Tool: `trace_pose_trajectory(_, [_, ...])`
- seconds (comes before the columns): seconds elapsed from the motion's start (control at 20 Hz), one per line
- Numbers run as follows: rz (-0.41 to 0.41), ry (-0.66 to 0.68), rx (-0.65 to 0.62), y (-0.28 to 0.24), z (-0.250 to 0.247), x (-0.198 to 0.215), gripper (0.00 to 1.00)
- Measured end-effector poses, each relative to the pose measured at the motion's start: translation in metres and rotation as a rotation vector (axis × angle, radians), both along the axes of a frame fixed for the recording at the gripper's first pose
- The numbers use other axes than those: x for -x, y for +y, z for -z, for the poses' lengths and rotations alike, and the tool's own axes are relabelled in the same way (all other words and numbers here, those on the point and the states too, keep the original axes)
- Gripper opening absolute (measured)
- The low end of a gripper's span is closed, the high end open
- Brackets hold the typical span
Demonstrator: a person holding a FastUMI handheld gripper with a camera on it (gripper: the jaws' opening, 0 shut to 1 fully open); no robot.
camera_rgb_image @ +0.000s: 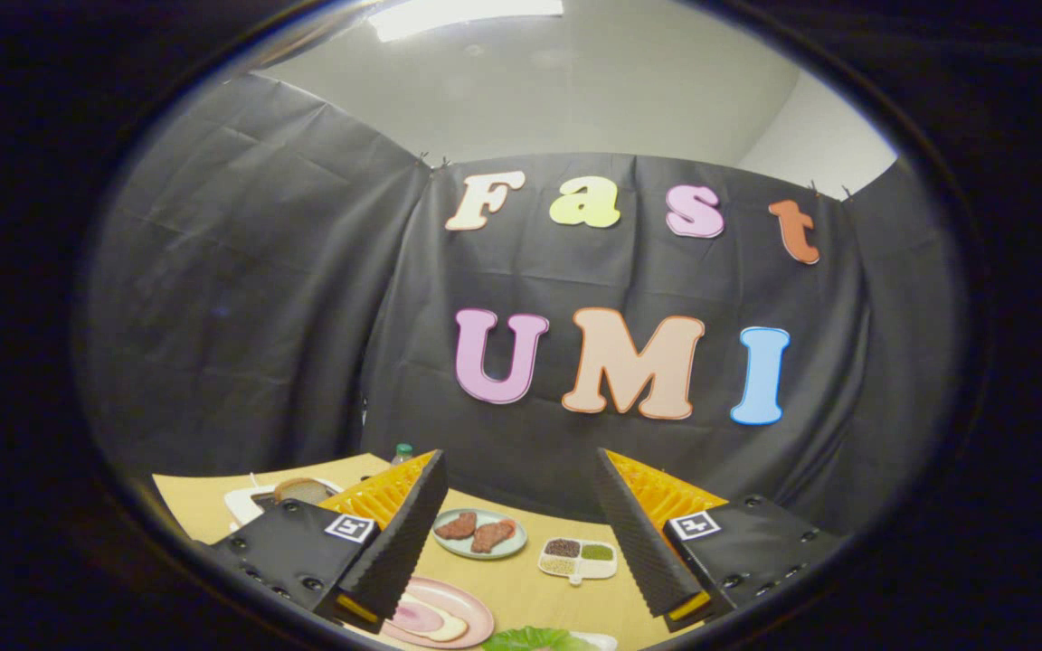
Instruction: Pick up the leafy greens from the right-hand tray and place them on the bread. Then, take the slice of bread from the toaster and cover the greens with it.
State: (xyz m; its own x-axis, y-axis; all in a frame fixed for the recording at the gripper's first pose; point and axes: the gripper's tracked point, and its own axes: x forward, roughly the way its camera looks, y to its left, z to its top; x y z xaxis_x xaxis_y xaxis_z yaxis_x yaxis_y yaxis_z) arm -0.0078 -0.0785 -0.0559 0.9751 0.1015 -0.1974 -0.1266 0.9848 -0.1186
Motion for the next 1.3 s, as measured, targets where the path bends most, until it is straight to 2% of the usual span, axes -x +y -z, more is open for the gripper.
trace_pose_trajectory(0.55, [-0.171,0.364,0.167,-0.073,0.12,0.028,1.0])
trace_pose_trajectory(0.75, [-0.245,0.506,0.232,-0.085,0.171,0.051,1.0])
trace_pose_trajectory(1.05, [-0.333,0.651,0.325,-0.1,0.236,0.073,0.98])
trace_pose_trajectory(1.3, [-0.388,0.793,0.324,-0.106,0.284,0.09,0.98])
